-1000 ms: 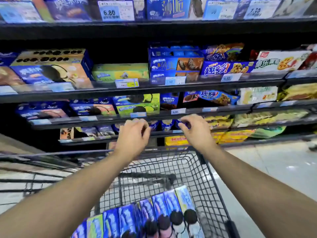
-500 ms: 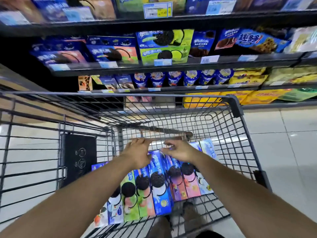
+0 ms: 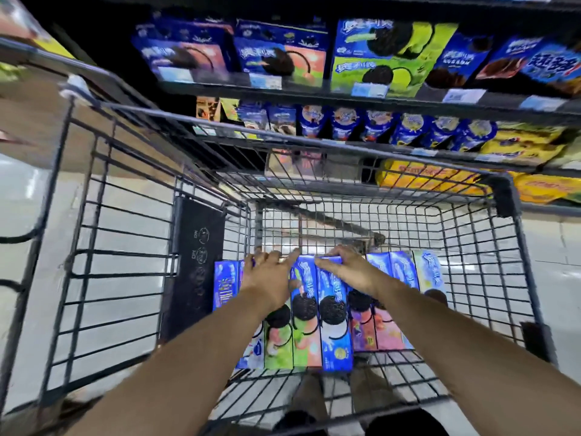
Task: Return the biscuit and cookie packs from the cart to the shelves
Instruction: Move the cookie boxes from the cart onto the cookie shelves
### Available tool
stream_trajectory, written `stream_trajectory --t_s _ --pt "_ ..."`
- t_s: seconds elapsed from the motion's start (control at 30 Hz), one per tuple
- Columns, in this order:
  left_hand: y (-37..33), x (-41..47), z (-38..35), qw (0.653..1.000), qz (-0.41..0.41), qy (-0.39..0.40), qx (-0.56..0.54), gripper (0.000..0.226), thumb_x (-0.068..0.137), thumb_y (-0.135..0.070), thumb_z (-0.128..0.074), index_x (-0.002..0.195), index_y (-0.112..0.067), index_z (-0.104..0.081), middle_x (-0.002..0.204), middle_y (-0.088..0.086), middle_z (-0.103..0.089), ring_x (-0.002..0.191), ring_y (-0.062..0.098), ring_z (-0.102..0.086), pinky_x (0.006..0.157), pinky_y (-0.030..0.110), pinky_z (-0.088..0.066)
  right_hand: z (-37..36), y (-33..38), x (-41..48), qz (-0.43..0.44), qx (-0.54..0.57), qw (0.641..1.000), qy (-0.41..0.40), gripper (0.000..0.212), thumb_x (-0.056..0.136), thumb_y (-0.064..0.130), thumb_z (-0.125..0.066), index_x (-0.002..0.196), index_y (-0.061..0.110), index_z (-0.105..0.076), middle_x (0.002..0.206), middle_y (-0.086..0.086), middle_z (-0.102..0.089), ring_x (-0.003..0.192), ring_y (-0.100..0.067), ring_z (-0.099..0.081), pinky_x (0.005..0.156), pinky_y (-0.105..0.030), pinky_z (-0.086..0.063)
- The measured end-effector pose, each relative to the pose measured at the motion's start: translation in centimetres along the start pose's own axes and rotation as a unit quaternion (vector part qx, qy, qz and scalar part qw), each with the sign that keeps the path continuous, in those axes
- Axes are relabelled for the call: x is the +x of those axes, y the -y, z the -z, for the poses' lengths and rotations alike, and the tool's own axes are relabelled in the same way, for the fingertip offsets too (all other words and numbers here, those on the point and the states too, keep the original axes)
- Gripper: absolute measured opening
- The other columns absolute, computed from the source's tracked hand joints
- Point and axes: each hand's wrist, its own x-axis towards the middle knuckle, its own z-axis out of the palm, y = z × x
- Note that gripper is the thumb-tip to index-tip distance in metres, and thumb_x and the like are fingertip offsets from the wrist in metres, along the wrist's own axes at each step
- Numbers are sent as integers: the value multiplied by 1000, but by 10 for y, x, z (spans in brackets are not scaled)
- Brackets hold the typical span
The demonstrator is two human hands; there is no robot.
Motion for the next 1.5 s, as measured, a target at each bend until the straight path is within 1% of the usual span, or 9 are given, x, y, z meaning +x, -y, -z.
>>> stream_trajectory --t_s 0.13,0.37,0.57,0.67,0.73,0.83,0.93,1.2,1.5 --pt "1 -2 -2 1000 -1 7 -4 73 101 -55 -43 158 -40 1 163 11 -22 151 41 -12 121 61 -10 -13 0 -10 22 104 992 -62 74 59 93 -59 105 35 -59 129 8 -46 124 -15 -50 99 -33 -42" --pt "1 -2 -4 1000 0 1 -14 73 101 -54 -44 158 -41 0 163 11 -22 152 38 -11 122 61 -6 -40 -20 -47 -78 192 977 44 134 61 64 -85 158 40 3 165 6 -19 147 -21 -32 116 -44 -31" --pt "-9 -13 5 997 29 -50 -46 62 101 -44 -46 157 -36 -20 158 10 -30 147 33 -21 123 55 -13 -23 -11 -74 -80 213 973 36 139 57 52 -93 161 30 -3 155 -2 -44 142 -22 -42 118 -41 -32" --pt "-26 -36 43 981 16 -99 -168 48 106 -29 -38 154 -23 -35 146 16 -50 126 32 -51 108 42 -42 9 18 -93 -22 206 978 33 106 64 29 -95 150 18 -33 125 -2 -71 116 -19 -66 105 -41 -50" --pt "-40 -62 82 944 20 -114 -309 44 109 -30 -34 150 -19 -41 136 16 -59 97 27 -64 82 29 -50 35 43 -117 23 178 983 25 85 70 19 -92 140 18 -45 108 5 -76 99 -12 -73 88 -30 -58" --pt "-55 -104 146 847 -3 -97 -522 47 107 -44 -37 143 -17 -48 139 10 -59 115 29 -60 99 33 -46 77 92 -160 76 134 987 47 83 68 23 -92 137 22 -44 106 8 -75 91 -7 -72 74 -20 -56" --pt "-64 -144 206 751 -83 -56 -653 55 99 -52 -53 144 -22 -44 129 1 -62 114 26 -60 76 37 -59 115 145 -203 119 106 983 92 82 76 20 -88 142 24 -40 125 -1 -69 110 -14 -67 101 -37 -53" --pt "-67 -217 312 687 -115 -151 -702 59 59 -48 -89 108 -29 -65 102 6 -78 86 21 -76 63 33 -59 182 269 -284 238 16 962 135 59 79 34 -80 132 25 -54 137 -10 -62 118 -22 -61 109 -45 -45" --pt "-5 -256 408 548 -103 -282 -780 50 81 -37 -83 121 -24 -57 107 9 -76 82 25 -74 69 43 -61 211 327 -292 152 150 977 11 86 58 76 -80 134 50 -51 141 8 -55 129 -23 -51 101 -53 -43"
